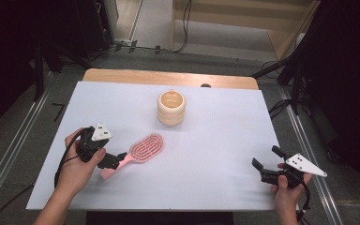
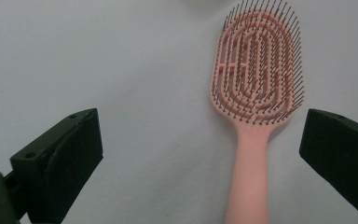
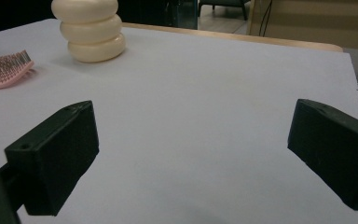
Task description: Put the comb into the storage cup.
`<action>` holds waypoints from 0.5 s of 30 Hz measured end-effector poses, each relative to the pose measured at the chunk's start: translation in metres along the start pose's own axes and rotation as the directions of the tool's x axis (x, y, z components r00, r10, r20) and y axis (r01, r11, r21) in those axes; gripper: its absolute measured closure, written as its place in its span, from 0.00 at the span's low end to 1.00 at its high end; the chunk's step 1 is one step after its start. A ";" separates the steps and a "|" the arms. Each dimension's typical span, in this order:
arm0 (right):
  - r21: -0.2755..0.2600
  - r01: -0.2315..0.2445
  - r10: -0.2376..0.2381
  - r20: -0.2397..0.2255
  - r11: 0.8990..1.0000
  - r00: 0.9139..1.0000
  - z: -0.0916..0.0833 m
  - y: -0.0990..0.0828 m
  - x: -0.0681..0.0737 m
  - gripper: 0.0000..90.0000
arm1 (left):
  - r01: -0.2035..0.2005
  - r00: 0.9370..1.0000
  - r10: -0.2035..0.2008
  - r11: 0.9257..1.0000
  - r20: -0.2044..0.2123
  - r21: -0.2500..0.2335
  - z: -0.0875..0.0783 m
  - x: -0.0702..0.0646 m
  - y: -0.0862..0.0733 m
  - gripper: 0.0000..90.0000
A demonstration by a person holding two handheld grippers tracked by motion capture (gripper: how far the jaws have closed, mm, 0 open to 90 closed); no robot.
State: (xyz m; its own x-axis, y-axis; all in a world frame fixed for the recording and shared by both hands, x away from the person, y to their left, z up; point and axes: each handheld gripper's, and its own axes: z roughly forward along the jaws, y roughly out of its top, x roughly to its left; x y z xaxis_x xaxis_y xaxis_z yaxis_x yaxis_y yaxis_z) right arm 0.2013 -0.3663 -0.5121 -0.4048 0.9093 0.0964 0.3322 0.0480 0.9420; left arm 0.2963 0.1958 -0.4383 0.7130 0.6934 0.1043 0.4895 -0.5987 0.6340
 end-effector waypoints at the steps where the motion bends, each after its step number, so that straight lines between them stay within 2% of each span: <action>1: 0.001 -0.001 0.001 0.001 1.000 1.000 0.000 0.000 0.000 0.00 | -0.005 1.000 0.005 1.000 0.002 0.012 0.001 0.000 0.000 0.00; 6: 0.007 0.002 -0.002 -0.002 1.000 1.000 0.001 0.000 0.000 0.00 | 0.004 1.000 -0.005 0.999 0.024 0.054 0.010 -0.003 0.001 0.00; 9: 0.008 0.002 -0.002 0.001 1.000 1.000 0.001 0.000 0.000 0.00 | 0.011 0.999 -0.014 0.995 0.032 0.096 0.015 -0.005 0.002 0.00; 13: 0.011 0.003 -0.003 0.003 1.000 1.000 0.002 0.000 0.000 0.00 | 0.018 1.000 -0.022 0.987 0.021 0.159 0.025 -0.009 0.001 0.00; 15: 0.012 -0.001 0.001 0.004 1.000 1.000 0.002 0.000 0.001 0.00 | 0.039 0.998 -0.048 0.982 0.043 0.183 0.029 -0.010 0.001 0.00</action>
State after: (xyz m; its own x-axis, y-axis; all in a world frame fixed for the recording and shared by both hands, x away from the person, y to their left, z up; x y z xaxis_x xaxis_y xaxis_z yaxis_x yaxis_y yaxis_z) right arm 0.2029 -0.3650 -0.5128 -0.4013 0.9109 0.0963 0.3429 0.0519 0.9379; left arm 0.3042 0.1764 -0.4605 0.7099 0.7032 0.0405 0.6005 -0.6343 0.4868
